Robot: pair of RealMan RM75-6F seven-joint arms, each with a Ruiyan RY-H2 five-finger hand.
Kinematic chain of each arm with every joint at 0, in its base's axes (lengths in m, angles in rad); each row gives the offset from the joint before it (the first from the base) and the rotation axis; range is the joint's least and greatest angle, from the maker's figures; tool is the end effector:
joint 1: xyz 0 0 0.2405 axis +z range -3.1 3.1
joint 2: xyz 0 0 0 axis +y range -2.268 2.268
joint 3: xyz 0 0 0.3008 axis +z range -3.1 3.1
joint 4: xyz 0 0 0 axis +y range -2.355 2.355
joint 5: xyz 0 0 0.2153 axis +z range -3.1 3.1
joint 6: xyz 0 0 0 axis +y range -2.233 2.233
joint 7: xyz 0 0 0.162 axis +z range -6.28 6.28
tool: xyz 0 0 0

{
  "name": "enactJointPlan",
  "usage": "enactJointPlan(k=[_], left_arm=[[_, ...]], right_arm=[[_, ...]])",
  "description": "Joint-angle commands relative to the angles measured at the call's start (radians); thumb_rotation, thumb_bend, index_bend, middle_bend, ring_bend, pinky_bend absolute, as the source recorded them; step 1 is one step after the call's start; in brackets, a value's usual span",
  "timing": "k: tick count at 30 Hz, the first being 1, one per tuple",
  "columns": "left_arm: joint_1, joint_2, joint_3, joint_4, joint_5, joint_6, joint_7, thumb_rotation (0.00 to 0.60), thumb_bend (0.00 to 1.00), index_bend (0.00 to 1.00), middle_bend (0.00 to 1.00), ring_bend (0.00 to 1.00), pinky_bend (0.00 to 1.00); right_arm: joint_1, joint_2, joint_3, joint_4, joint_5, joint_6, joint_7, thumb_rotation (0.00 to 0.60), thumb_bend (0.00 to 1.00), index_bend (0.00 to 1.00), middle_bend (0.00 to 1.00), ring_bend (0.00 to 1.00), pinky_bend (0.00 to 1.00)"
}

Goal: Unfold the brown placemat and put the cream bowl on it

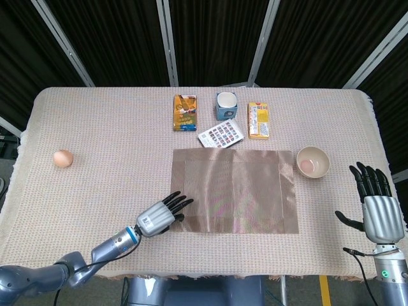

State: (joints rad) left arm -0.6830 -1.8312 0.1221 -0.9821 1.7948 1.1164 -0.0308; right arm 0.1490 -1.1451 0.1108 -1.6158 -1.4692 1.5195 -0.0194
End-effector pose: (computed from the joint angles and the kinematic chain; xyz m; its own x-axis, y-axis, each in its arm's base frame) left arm -0.2011 0.3050 -0.1333 0.6125 0.1691 0.7721 0.5481 -0.7948 -0.2607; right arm -0.3329 -0.2368 0.1807 0.3712 0.1141 0.9215 -0.9251 -0.0408 0.3776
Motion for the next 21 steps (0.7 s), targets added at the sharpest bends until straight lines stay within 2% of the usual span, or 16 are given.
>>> enactJointPlan(k=[1,15,21], left_arm=[[-0.001,-0.004,-0.002,0.003,-0.001,0.006,-0.005,0.600,0.46,0.50,0.00,0.00,0.00],[-0.004,-0.009,-0.002,-0.008,-0.005,0.025,-0.013,0.600,0.46,0.60,0.00,0.00,0.00],[-0.001,0.009,0.023,-0.042,0.022,0.052,-0.014,0.600,0.46,0.64,0.00,0.00,0.00]], right_arm=[[-0.001,0.000,0.000,-0.001,-0.001,0.000,0.001,0.600,0.00,0.00,0.00,0.00,0.00],[-0.005,0.002,0.005,-0.004,-0.008,0.000,0.003,0.600,0.00,0.00,0.00,0.00,0.00],[-0.006,0.000,0.010,-0.005,-0.011,0.006,0.008,0.600,0.00,0.00,0.00,0.00,0.00]])
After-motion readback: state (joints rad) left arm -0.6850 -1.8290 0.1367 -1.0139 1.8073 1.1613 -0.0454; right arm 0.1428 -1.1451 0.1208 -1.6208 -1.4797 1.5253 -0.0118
